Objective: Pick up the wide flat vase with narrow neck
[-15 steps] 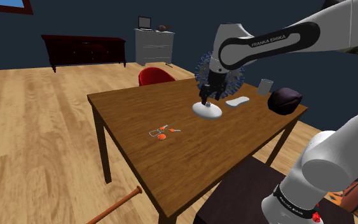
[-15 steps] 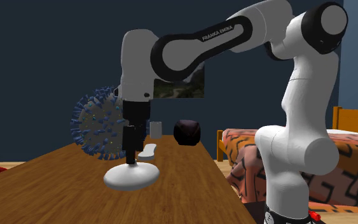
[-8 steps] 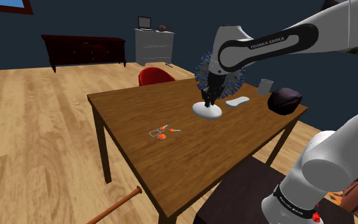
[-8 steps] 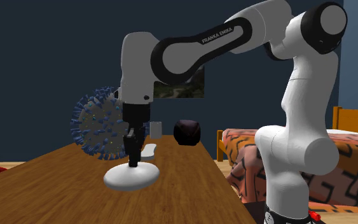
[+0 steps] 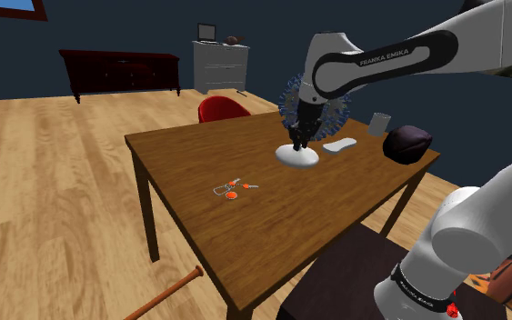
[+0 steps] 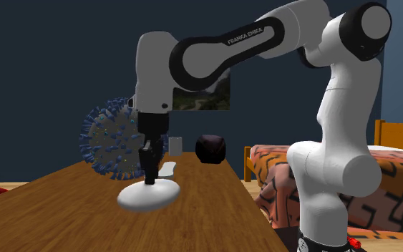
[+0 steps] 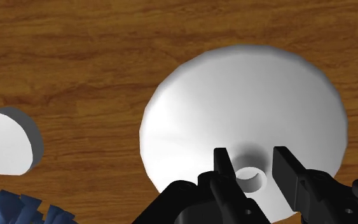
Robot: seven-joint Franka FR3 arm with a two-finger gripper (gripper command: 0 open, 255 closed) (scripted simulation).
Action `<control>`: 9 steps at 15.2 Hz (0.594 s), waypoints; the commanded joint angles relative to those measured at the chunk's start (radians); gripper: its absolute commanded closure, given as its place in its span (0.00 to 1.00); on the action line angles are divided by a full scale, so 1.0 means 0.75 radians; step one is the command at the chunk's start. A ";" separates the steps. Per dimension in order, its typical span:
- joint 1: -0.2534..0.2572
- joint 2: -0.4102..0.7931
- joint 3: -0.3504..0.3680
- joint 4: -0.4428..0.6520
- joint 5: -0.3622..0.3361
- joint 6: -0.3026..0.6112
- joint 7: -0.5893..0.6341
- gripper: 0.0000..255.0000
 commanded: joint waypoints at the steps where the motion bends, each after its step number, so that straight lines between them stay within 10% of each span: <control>1: 0.000 -0.012 -0.001 0.024 0.001 -0.036 -0.004 1.00; 9: 0.001 -0.037 0.001 0.146 0.006 -0.183 -0.014 1.00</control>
